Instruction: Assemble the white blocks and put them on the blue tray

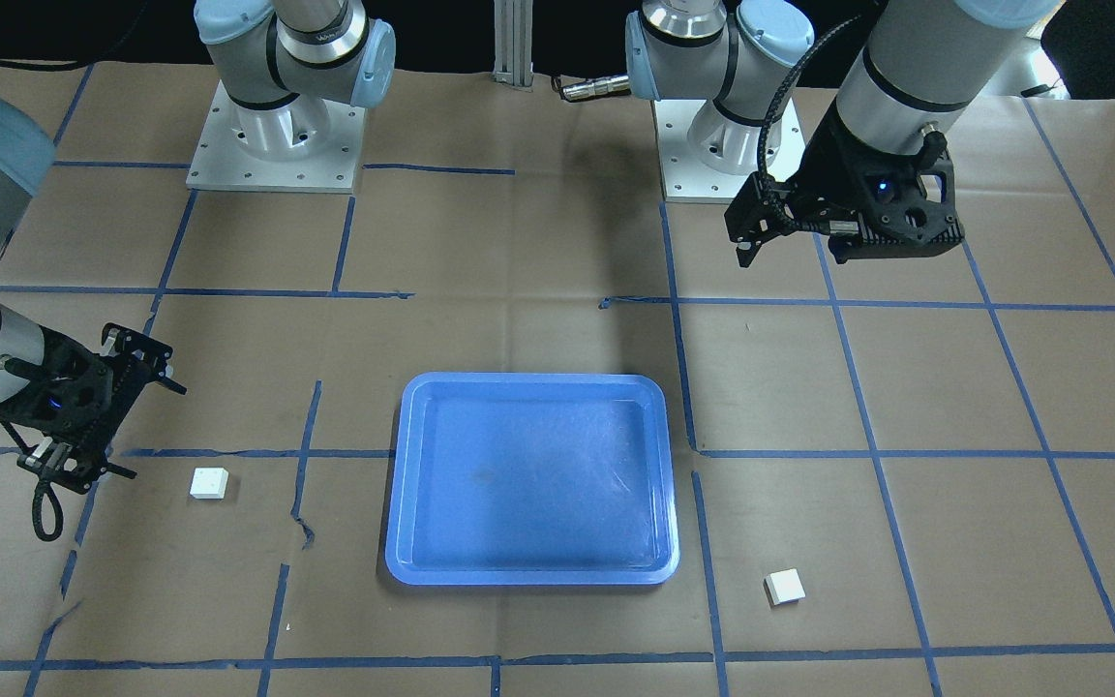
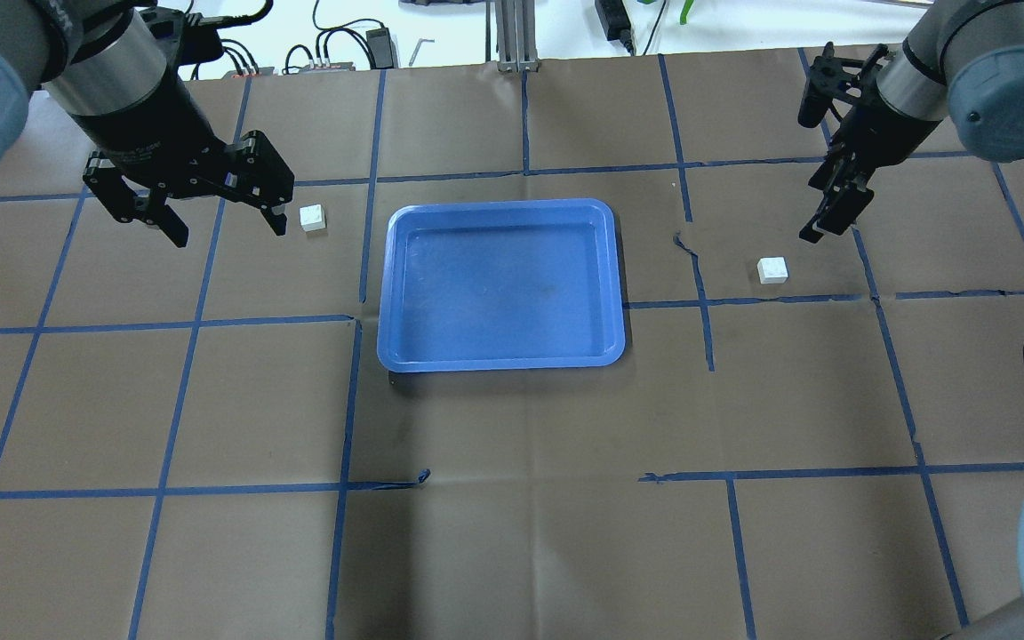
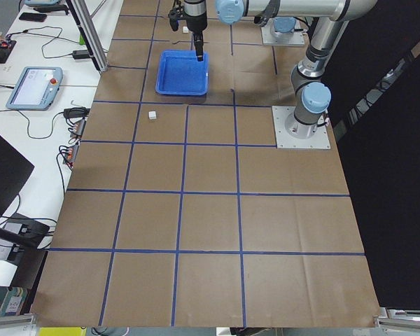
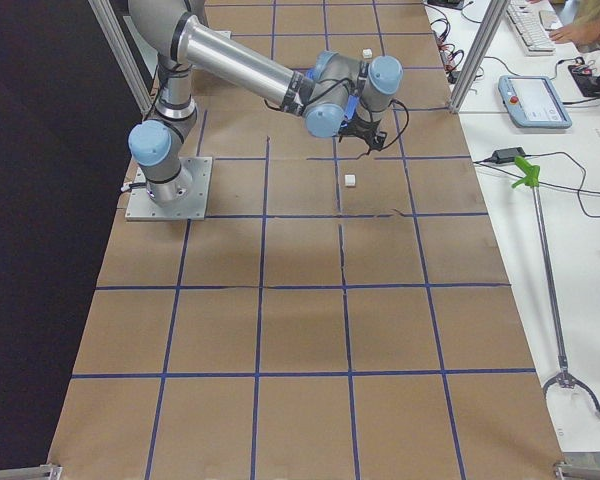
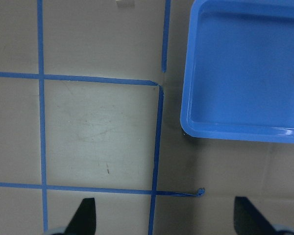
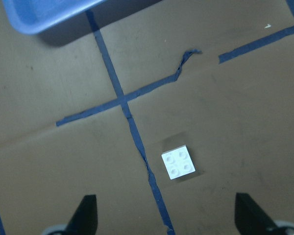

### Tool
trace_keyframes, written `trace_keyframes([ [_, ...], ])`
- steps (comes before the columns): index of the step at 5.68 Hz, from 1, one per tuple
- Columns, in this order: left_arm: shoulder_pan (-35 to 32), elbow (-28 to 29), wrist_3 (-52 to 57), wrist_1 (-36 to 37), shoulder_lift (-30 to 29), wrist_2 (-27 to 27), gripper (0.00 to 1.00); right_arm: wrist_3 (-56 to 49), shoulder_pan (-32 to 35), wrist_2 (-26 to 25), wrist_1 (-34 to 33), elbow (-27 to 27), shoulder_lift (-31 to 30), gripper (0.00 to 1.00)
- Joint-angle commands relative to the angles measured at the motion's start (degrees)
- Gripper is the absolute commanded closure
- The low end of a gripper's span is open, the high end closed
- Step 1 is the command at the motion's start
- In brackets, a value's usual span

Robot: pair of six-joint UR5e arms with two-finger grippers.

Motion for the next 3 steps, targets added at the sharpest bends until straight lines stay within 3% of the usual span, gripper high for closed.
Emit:
trace_keyframes([
  [1,3.0,1.4,0.5,3.8,-7.0,0.1,0.01,-17.8,-2.9,0.6,-4.6,3.4,4.4,0.0],
  [2,3.6,1.8,0.9,9.1,-13.5,0.1,0.01,-19.7,-2.9,2.3,-13.4,8.1,5.2,0.0],
  [3,3.7,3.6,1.2,14.0,-19.1,0.1,0.01,-22.1,-2.9,8.1,-22.5,13.2,5.2,0.0],
])
